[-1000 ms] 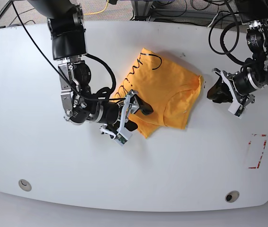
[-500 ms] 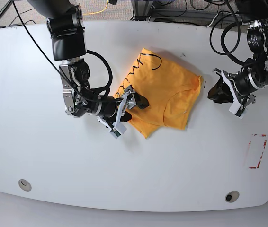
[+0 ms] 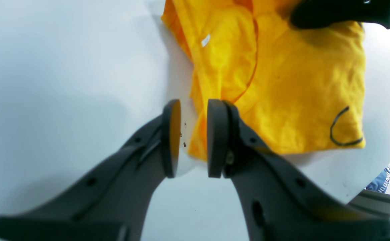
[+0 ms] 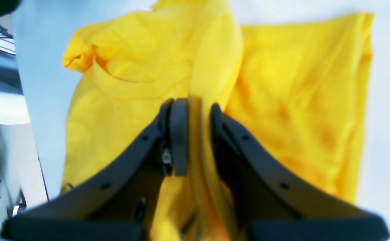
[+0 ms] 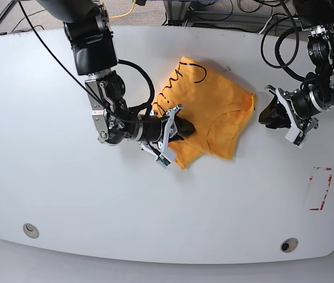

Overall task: Layout the t-shirt on the table in an organized manner, then fold the t-shirt properly
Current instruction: 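Grasp the bundle edge with the right gripper and fold it over, then release the right gripper and lift it off the folded shirt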

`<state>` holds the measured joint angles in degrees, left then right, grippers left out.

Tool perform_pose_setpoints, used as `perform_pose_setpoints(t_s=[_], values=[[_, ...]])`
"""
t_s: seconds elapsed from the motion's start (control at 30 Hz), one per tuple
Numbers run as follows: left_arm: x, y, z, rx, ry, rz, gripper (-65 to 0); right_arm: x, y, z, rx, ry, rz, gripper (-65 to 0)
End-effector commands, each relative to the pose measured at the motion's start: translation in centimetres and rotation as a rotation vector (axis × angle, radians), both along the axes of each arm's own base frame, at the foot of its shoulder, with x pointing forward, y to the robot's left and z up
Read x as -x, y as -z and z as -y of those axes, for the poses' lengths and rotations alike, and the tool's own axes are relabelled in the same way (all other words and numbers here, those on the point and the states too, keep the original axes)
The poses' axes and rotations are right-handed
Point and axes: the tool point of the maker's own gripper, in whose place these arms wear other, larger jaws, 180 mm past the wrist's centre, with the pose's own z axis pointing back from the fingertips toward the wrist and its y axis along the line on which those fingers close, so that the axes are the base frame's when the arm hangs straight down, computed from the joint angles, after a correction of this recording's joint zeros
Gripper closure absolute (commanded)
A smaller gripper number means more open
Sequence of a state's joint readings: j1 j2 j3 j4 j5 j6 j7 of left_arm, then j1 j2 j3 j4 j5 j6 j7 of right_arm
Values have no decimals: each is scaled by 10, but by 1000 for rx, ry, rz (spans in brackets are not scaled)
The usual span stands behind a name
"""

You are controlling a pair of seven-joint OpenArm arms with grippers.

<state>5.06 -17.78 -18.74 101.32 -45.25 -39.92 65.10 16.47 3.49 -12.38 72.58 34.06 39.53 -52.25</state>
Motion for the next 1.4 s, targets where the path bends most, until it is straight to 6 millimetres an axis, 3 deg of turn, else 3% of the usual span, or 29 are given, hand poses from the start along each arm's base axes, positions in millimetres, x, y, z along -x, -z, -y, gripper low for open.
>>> perform_pose_setpoints(t_s=[0.0, 0.27, 0.67, 1.37], values=[[-7, -15, 0, 10, 5, 54, -125, -14, -21, -1, -41, 10, 58, -78], [-7, -15, -2, 4, 4, 53, -125, -21, -44, 13, -70, 65, 132, 0], [-7, -13, 1, 8, 9, 49, -125, -29, -72, 49, -64, 168, 217, 0], [-2, -5, 30, 17, 101, 21, -125, -48, -75, 111, -74, 367, 223, 0]])
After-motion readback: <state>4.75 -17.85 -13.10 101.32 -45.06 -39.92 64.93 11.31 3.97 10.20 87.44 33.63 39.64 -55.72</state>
